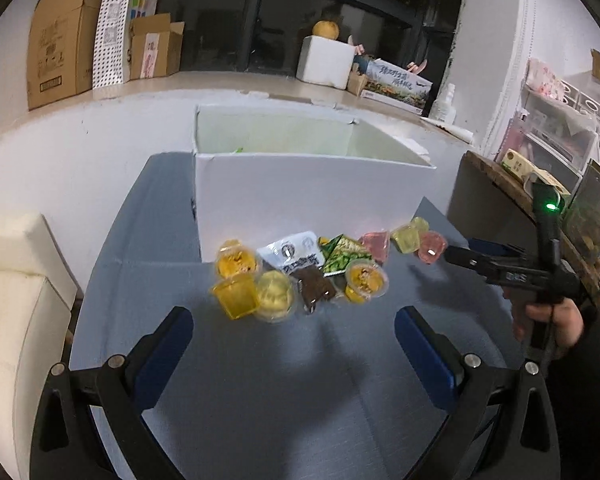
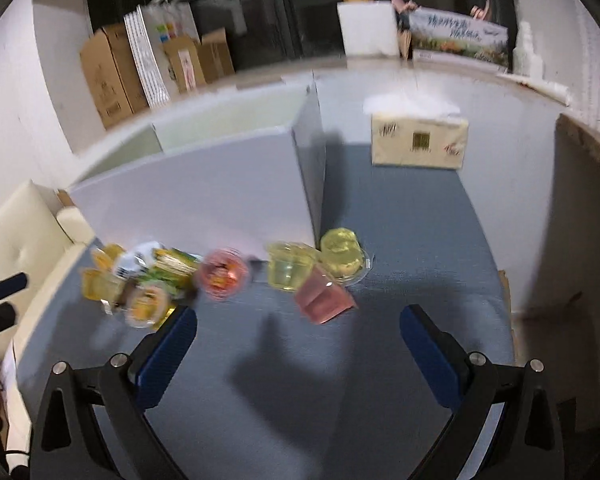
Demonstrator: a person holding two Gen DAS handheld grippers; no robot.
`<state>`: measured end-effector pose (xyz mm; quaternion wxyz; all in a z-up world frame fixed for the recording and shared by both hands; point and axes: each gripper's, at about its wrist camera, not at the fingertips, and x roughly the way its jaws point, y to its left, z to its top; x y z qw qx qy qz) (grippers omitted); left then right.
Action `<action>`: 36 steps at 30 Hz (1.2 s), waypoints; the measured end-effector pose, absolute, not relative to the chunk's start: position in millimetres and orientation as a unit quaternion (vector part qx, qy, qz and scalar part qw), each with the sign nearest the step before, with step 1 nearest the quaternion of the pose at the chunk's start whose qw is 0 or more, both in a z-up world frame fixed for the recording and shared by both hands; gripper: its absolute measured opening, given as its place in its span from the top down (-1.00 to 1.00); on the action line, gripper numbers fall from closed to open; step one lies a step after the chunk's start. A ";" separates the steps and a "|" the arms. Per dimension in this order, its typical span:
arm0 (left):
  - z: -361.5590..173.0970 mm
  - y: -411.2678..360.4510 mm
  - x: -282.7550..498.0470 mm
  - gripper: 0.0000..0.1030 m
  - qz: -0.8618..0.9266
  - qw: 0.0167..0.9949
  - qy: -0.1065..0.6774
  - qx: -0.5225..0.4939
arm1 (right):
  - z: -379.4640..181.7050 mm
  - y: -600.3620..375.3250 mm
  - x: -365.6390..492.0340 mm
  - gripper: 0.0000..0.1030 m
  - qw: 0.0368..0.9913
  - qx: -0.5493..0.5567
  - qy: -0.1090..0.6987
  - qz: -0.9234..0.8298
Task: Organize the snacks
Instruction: 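Grasp a yellow jelly cup with the left tool while the right grasps a pink jelly cup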
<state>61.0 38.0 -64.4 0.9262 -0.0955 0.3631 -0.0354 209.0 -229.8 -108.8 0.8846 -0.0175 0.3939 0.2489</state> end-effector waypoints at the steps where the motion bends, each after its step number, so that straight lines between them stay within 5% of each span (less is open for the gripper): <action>1: -66.0 39.3 61.2 -1.00 -0.035 0.925 0.366 -0.097 | -114.1 -228.6 215.4 -1.00 0.882 -0.025 0.401 0.246; 4: -69.8 43.7 60.2 -1.00 -0.031 0.923 0.370 -0.103 | -129.4 -220.7 235.9 -0.71 0.870 -0.053 0.425 0.244; 6: -72.7 47.6 60.2 -1.00 -0.027 0.922 0.372 -0.107 | -139.3 -215.7 246.7 -0.11 0.860 -0.071 0.441 0.247; 8: -75.9 52.1 61.1 -1.00 -0.021 0.920 0.376 -0.111 | -141.1 -213.4 248.8 0.11 0.863 -0.085 0.433 0.246; 22: -114.2 75.4 110.6 -0.96 -0.016 0.895 0.425 -0.133 | -100.8 -231.7 177.2 0.14 0.869 0.016 0.385 0.309; 26: -119.0 81.2 123.7 -0.69 -0.030 0.896 0.427 -0.115 | -91.0 -224.2 148.5 0.14 0.869 0.027 0.369 0.328; 30: -123.7 84.7 130.7 -0.63 -0.057 0.890 0.443 -0.087 | -90.6 -213.5 135.5 0.14 0.863 0.018 0.368 0.346; 33: -126.7 84.6 136.6 -0.04 -0.087 0.884 0.451 -0.082 | -92.7 -209.0 134.9 0.14 0.861 0.017 0.370 0.350; 36: -128.0 81.2 137.9 0.01 -0.102 0.885 0.448 -0.072 | -96.2 -205.3 134.5 0.14 0.856 0.020 0.375 0.355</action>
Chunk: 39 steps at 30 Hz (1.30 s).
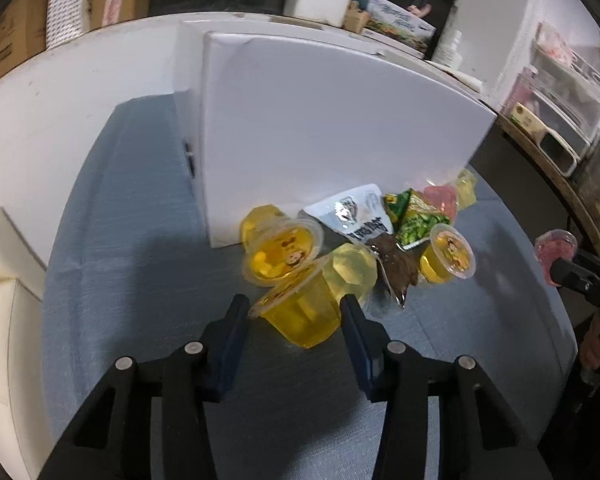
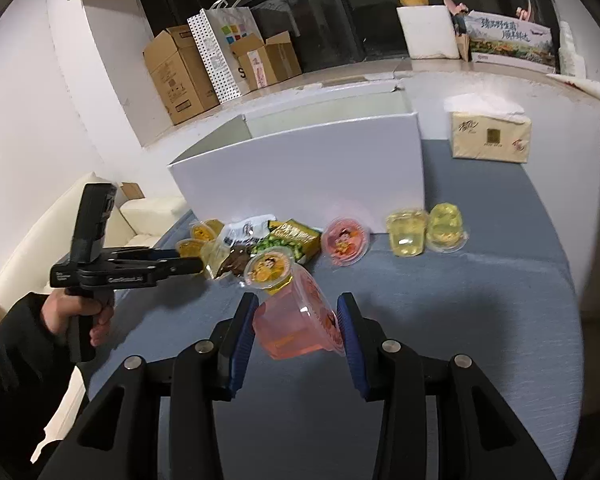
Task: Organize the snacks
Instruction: 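Grasp a yellow jelly cup with the left tool while the right grasps a pink jelly cup, then carry both jelly cups into the white box and open both tools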
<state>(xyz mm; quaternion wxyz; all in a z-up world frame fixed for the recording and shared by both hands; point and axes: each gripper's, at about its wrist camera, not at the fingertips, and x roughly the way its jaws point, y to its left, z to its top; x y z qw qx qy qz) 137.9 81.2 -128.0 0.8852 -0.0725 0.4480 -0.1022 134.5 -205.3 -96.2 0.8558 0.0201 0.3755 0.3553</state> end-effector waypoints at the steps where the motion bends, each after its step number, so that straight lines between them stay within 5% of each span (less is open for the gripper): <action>1: -128.3 81.8 137.3 0.01 -0.105 0.886 0.446 -0.075 | -96.7 -204.2 133.8 0.14 0.855 0.019 0.376 0.356; 17: -41.7 61.2 69.8 0.01 -0.122 0.931 0.331 -0.093 | -76.0 -189.3 123.5 0.14 0.852 0.026 0.355 0.384; 27: 17.5 78.6 170.3 0.01 -0.116 0.944 0.295 -0.095 | -3.5 -158.9 201.5 0.14 0.867 0.027 0.308 0.392; 34: 1.2 96.3 232.7 -0.07 -0.076 0.936 0.332 -0.088 | 3.0 -131.7 279.3 0.13 0.871 0.011 0.332 0.361; 35: -2.1 100.0 236.4 -0.43 -0.073 0.934 0.336 -0.097 | 1.2 -129.9 285.4 0.01 0.874 0.007 0.336 0.351; 36: -6.9 103.3 239.6 -0.68 -0.069 0.930 0.343 -0.107 | -0.5 -129.8 290.3 -0.49 0.877 0.006 0.339 0.341; 37: -8.8 105.1 239.2 -1.00 -0.063 0.931 0.344 -0.110 | -3.6 -131.1 296.4 -0.77 0.878 0.009 0.347 0.330; 38: -9.8 107.9 236.1 -1.00 -0.056 0.933 0.336 -0.111 | -4.9 -132.6 299.0 -1.00 0.879 0.015 0.352 0.321; 39: -11.4 108.9 233.3 -1.00 -0.059 0.933 0.336 -0.113 | -5.6 -138.4 299.2 -1.00 0.881 0.029 0.352 0.314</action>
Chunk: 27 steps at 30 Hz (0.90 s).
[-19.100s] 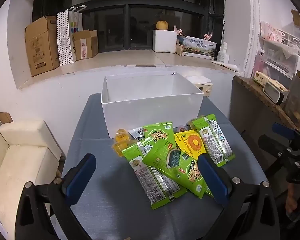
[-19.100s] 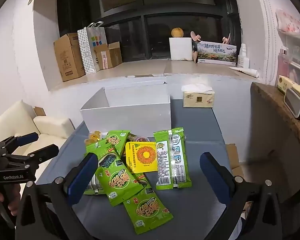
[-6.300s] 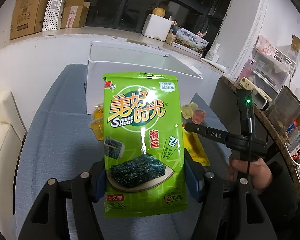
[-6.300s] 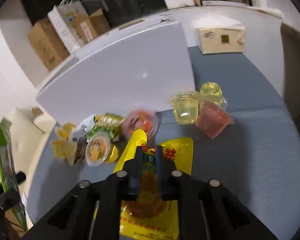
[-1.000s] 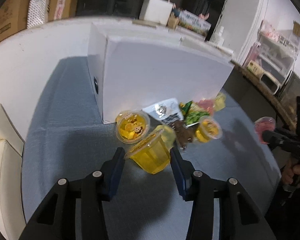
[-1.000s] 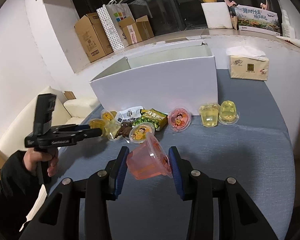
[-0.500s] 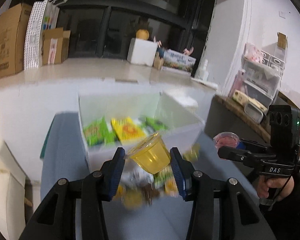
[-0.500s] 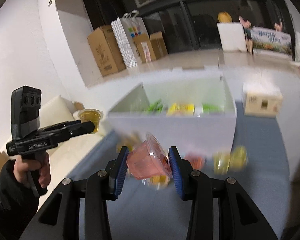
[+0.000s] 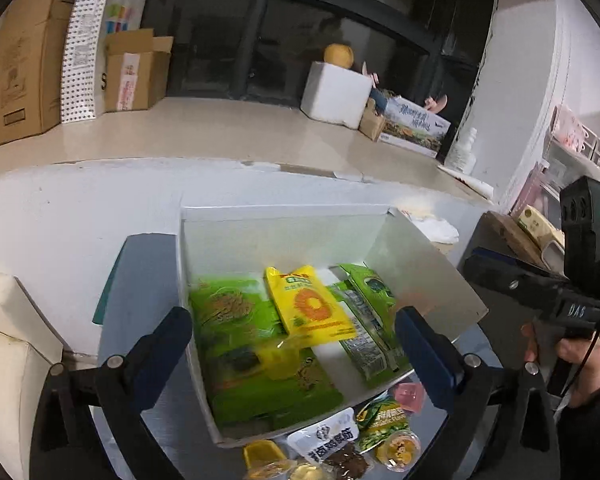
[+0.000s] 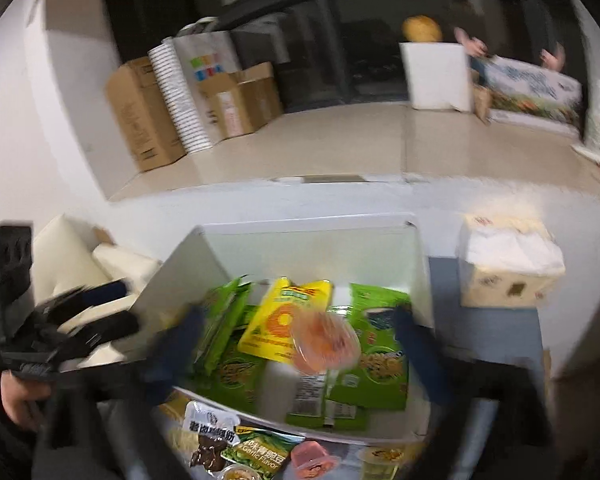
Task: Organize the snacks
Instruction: 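Carry both jelly cups into the white box and open both tools, then grasp the large round orange jelly cup with the right tool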
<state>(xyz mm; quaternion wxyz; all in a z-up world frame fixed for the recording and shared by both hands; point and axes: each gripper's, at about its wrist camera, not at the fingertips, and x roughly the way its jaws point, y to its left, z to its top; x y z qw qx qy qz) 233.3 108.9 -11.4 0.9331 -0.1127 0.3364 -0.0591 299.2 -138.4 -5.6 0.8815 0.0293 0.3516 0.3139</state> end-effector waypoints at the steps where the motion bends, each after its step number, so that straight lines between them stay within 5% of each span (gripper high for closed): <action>1: -12.8 110.5 231.8 -1.00 -0.063 0.931 0.340 -0.116 | -5.1 -141.6 299.6 -1.00 0.881 0.036 0.349 0.318; 15: -1.6 97.5 167.4 -1.00 -0.070 0.943 0.310 -0.102 | 19.6 -165.6 227.8 -1.00 0.891 0.032 0.292 0.345; 27: -67.7 84.9 65.8 -1.00 -0.068 0.934 0.334 -0.110 | -91.6 -149.1 145.7 -1.00 0.851 0.036 0.392 0.347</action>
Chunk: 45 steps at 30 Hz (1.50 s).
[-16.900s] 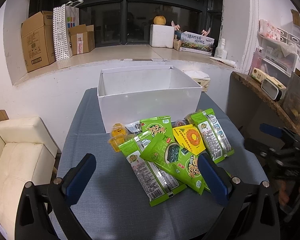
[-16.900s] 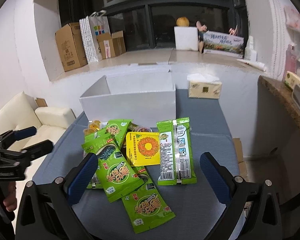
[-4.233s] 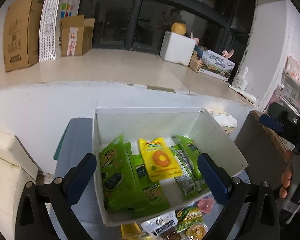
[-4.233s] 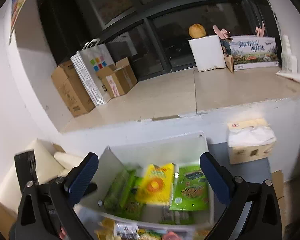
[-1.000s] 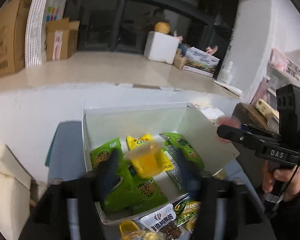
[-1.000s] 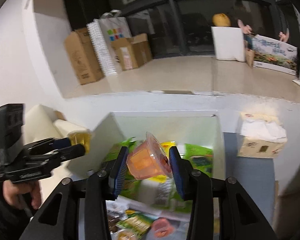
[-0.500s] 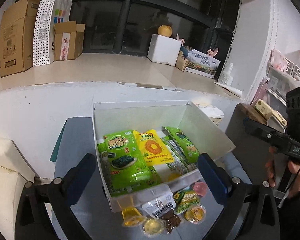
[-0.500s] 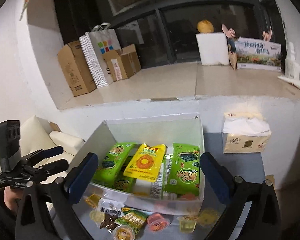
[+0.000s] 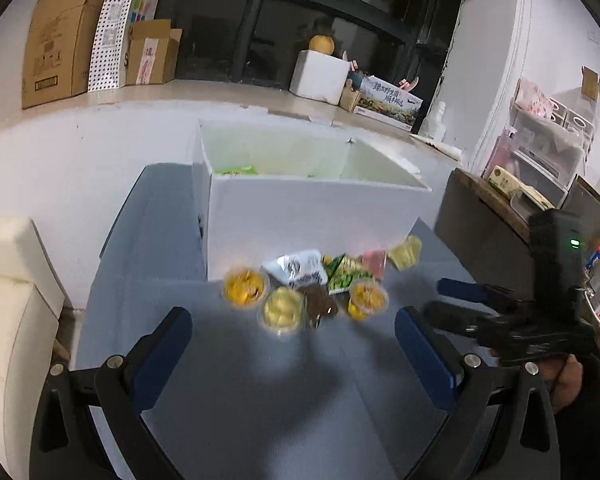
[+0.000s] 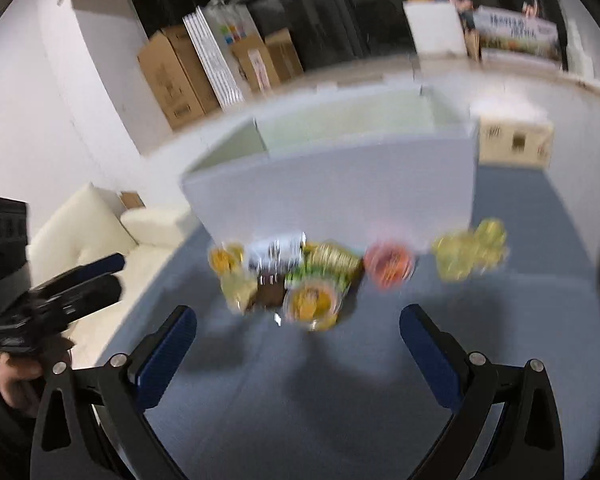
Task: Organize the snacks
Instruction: 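Grasp the large round orange jelly cup with the right tool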
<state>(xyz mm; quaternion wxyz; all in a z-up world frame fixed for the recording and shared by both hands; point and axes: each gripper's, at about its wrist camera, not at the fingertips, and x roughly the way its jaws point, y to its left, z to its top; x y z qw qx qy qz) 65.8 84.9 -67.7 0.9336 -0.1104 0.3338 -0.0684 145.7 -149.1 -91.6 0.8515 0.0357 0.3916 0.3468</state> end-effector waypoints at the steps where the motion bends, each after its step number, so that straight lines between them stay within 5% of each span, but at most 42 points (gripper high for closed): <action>1: -70.8 86.2 65.1 -1.00 -0.068 0.932 0.339 -0.112 | -99.6 -143.1 148.4 -1.00 0.847 0.030 0.401 0.349; 10: -88.4 97.0 70.1 -1.00 -0.059 0.923 0.355 -0.136 | -132.2 -102.1 180.0 -0.99 0.830 0.000 0.435 0.350; 11: -90.7 98.7 71.1 -1.00 -0.056 0.922 0.357 -0.139 | -134.9 -100.1 181.8 -0.81 0.827 0.001 0.438 0.351; 12: -93.1 101.4 72.2 -1.00 -0.049 0.921 0.358 -0.146 | -137.6 -99.7 183.1 -0.23 0.824 0.005 0.441 0.356; 13: -95.4 104.9 73.8 -1.00 -0.041 0.919 0.360 -0.157 | -139.5 -98.6 183.8 0.10 0.825 -0.002 0.441 0.354; 36: -135.0 115.1 170.8 -0.92 0.011 0.885 0.394 -0.249 | -86.3 -167.8 131.5 0.07 0.858 0.041 0.366 0.358; 40: -146.3 118.6 174.2 0.00 0.010 0.878 0.400 -0.262 | -89.3 -161.8 132.5 0.07 0.856 0.041 0.368 0.360; 45: -148.9 121.5 168.0 0.05 -0.003 0.881 0.383 -0.279 | -90.4 -162.2 132.8 0.07 0.856 0.043 0.369 0.358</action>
